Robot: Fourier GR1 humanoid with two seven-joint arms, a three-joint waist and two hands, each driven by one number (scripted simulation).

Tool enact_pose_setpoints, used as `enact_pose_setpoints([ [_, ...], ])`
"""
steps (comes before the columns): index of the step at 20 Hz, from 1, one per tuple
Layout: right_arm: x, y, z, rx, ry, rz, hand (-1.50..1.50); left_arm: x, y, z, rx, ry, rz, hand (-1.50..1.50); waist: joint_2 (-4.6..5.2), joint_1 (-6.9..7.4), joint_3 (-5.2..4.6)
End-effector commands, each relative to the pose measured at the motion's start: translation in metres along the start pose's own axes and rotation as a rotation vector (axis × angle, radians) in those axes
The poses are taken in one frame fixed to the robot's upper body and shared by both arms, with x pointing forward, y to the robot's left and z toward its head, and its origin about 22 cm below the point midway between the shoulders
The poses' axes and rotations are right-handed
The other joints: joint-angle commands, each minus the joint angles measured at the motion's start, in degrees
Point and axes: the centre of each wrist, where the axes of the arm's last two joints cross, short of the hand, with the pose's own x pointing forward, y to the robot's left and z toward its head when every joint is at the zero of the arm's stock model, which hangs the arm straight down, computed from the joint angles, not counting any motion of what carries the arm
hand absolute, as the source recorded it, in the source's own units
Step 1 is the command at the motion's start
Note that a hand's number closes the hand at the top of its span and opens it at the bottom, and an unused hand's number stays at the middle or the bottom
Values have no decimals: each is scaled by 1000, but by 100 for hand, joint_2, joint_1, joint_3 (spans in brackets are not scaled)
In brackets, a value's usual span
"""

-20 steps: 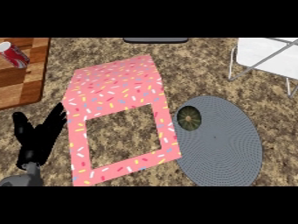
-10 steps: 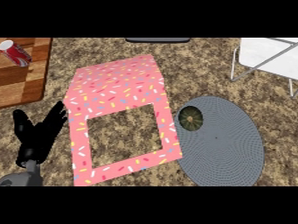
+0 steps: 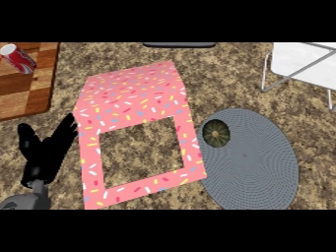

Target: Pick the cupcake from the placemat and place it in the tiered shelf

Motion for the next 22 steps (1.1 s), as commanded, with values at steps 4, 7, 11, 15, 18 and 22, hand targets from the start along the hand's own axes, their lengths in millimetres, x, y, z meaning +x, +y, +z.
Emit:
enact_pose_setpoints([
  [4, -39, 18, -26, 15, -2, 52, 150, -14, -16, -2, -6, 35, -5, 0, 24, -10, -19],
  [7, -45, 33, -31, 1, -13, 53, 150, -1, 12, -12, 12, 40, -2, 0, 29, -28, -21],
  [11, -43, 23, -43, -15, -10, 55, 150, -11, -9, -17, -8, 41, -2, 0, 71, 50, -22],
  [15, -45, 38, -47, -28, -16, 63, 150, -18, -17, -3, -7, 40, -15, 0, 60, 86, -19],
  [18, -63, 43, -50, -36, -34, 44, 150, -22, -19, -4, -14, 48, -7, 0, 68, 84, -18],
  [22, -72, 49, -52, -13, -67, 37, 150, -9, 4, 7, -21, 37, -19, 0, 49, 104, -15],
])
